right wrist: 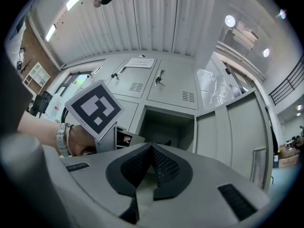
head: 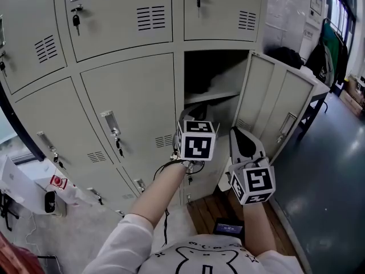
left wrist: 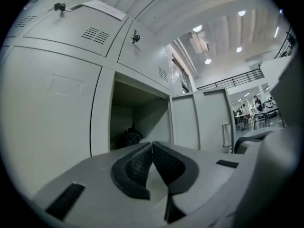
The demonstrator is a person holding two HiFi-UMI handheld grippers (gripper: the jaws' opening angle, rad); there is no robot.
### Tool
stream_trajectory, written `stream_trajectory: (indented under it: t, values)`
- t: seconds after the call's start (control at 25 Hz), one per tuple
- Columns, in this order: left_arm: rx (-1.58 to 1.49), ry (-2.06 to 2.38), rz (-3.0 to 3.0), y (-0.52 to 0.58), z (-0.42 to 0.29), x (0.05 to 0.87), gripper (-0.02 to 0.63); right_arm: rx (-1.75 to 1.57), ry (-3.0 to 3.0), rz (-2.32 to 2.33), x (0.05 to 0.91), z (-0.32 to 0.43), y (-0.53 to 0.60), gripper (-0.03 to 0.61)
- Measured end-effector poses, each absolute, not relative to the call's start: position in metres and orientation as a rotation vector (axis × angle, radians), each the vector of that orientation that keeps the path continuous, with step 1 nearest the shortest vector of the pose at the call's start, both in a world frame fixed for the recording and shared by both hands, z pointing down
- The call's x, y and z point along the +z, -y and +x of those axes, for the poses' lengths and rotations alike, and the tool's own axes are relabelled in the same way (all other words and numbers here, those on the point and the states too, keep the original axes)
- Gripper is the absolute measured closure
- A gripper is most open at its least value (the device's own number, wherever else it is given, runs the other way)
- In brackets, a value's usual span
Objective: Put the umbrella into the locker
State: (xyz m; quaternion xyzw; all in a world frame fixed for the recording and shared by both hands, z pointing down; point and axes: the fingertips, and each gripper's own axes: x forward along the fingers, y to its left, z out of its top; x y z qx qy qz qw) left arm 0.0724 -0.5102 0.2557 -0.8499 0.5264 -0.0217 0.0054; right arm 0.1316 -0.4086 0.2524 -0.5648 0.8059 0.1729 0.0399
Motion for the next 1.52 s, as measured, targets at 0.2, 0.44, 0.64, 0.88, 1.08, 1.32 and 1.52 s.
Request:
stream_trajectory:
  t: [0.2, 0.44, 0.64, 0.88, 1.08, 1.32, 1.52]
  values:
    - [0.084, -1.483, -2.675, 0.479, 0.066, 0.245, 0.592, 0.496, -2.48, -1.723, 0.257, 0.126, 0.402, 0.568]
    - [0.175, -1.397, -2.701, 0.455, 0.062, 0.255, 0.593, 0.48, -2.533, -1.711, 0.268, 0.115, 0.402, 0.568]
    - [0.22, -1.35, -2.711, 0.437, 0.059, 0.262, 0.594, 0.471, -2.554, -1.71, 0.275, 0.109, 0.4, 0.568]
    - [0.234, -1.301, -2.643, 0.421, 0.061, 0.251, 0.592, 0.445, -2.575, -1.683, 0.274, 0.106, 0.401, 0.568]
    - [0.221, -1.277, -2.665, 0.416, 0.064, 0.256, 0.592, 0.444, -2.597, -1.666, 0.276, 0.101, 0.4, 0.568]
    - [0.22, -1.252, -2.645, 0.413, 0.066, 0.255, 0.594, 0.448, -2.59, -1.664, 0.274, 0.097, 0.398, 0.568]
    - [0.246, -1.21, -2.642, 0.409, 0.069, 0.253, 0.594, 0.445, -2.581, -1.663, 0.273, 0.097, 0.397, 0.568]
